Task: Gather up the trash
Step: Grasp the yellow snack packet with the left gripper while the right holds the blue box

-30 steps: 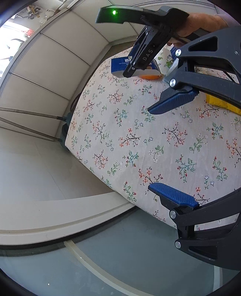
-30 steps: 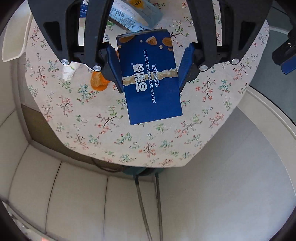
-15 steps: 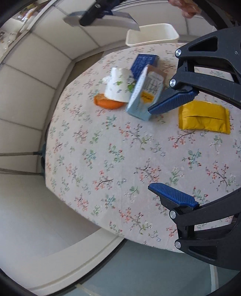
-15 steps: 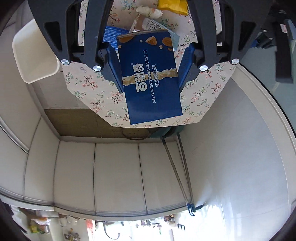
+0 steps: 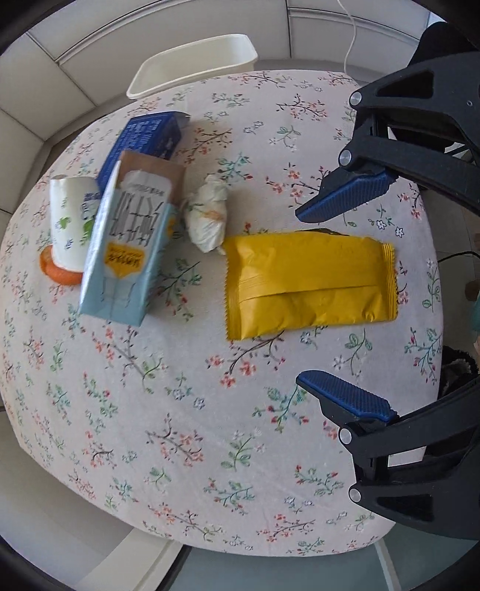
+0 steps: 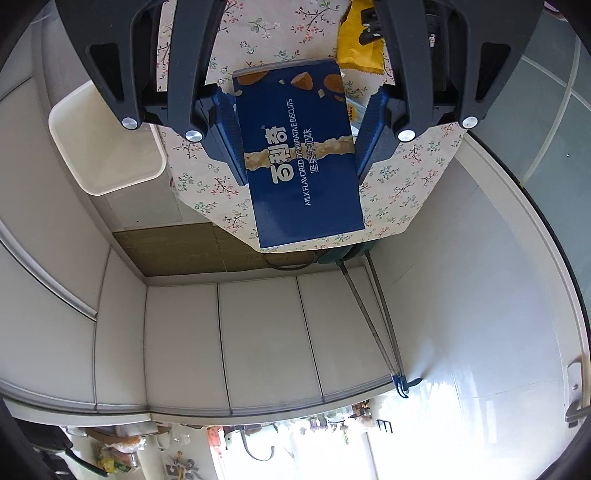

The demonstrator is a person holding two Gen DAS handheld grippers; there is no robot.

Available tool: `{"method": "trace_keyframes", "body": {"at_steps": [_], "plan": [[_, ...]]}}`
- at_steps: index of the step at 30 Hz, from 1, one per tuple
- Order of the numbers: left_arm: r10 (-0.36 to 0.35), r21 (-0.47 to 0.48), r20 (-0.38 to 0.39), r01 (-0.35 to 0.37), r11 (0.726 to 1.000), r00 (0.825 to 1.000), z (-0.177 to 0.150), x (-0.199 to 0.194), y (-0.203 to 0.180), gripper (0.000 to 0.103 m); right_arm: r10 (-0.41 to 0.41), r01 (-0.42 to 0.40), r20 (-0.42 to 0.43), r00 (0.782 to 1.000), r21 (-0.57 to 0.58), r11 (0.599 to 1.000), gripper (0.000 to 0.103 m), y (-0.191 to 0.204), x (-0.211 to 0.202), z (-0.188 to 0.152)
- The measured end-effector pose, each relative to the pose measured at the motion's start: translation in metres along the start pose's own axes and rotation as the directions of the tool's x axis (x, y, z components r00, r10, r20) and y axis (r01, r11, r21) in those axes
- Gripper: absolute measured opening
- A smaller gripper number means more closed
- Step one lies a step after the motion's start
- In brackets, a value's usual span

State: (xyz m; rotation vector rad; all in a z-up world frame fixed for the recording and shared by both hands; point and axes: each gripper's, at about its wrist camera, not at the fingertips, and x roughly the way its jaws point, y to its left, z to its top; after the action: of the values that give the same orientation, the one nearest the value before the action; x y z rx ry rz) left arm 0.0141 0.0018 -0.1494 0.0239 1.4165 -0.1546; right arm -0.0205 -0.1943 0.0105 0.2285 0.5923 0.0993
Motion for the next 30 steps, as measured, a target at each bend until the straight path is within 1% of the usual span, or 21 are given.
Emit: {"method": "trace_keyframes", "body": {"at_steps": [5, 8, 11, 13, 14, 15, 16, 18, 21, 23, 26, 30], "plan": [[0.052, 0.035, -0.048, -0.051, 0.998, 0.997, -0.013, 0.028, -0.018, 0.08, -0.003, 0.003, 0.0, 1.0, 0.012, 1.0, 0.055, -0.015, -0.007, -0.001], [0.068, 0.045, -0.067, -0.065, 0.997, 0.995, -0.017, 0.04, -0.022, 0.08, -0.009, 0.009, -0.006, 1.0, 0.007, 1.0, 0.055, -0.02, -0.007, -0.002], [0.079, 0.051, -0.057, -0.076, 0.996, 0.995, -0.018, 0.045, -0.023, 0.08, -0.009, 0.009, -0.006, 1.0, 0.0, 1.0, 0.055, -0.021, -0.008, -0.003], [0.076, 0.069, -0.043, -0.073, 0.995, 0.996, -0.018, 0.045, -0.026, 0.073, -0.008, 0.008, -0.006, 1.0, -0.003, 1.0, 0.055, -0.022, -0.008, -0.004], [0.077, 0.08, -0.033, -0.074, 0.994, 0.996, -0.017, 0.044, -0.03, 0.066, -0.008, 0.008, -0.006, 1.0, -0.003, 1.0, 0.055, -0.023, -0.008, -0.005], [0.077, 0.089, -0.026, -0.074, 0.993, 0.997, -0.018, 0.044, -0.032, 0.061, -0.006, 0.006, -0.009, 1.0, -0.003, 1.0, 0.055, -0.023, -0.007, -0.005], [0.074, 0.097, -0.023, -0.072, 0.993, 0.997, -0.019, 0.043, -0.033, 0.059, -0.006, 0.006, -0.011, 1.0, -0.002, 1.0, 0.055, -0.023, -0.006, -0.006], [0.071, 0.106, -0.017, -0.068, 0.992, 0.997, -0.02, 0.043, -0.035, 0.052, -0.009, 0.009, -0.017, 1.0, 0.001, 1.0, 0.055, -0.021, -0.003, -0.006], [0.063, 0.109, -0.009, -0.062, 0.992, 0.998, -0.022, 0.041, -0.034, 0.045, -0.007, 0.007, -0.028, 1.0, 0.005, 1.0, 0.055, -0.021, 0.001, -0.006], [0.056, 0.104, -0.005, -0.055, 0.993, 0.998, -0.02, 0.034, -0.02, 0.041, -0.005, 0.006, -0.032, 0.999, 0.004, 1.0, 0.055, -0.021, 0.002, -0.006], [0.048, 0.101, 0.006, -0.048, 0.994, 0.999, -0.019, 0.028, -0.017, 0.034, -0.004, 0.003, -0.035, 0.999, -0.003, 1.0, 0.055, -0.019, 0.003, -0.007], [0.051, 0.098, 0.042, -0.055, 0.994, 0.998, -0.016, 0.015, -0.009, 0.032, 0.001, -0.001, -0.042, 0.999, -0.002, 1.0, 0.055, -0.02, 0.006, -0.005]]}}
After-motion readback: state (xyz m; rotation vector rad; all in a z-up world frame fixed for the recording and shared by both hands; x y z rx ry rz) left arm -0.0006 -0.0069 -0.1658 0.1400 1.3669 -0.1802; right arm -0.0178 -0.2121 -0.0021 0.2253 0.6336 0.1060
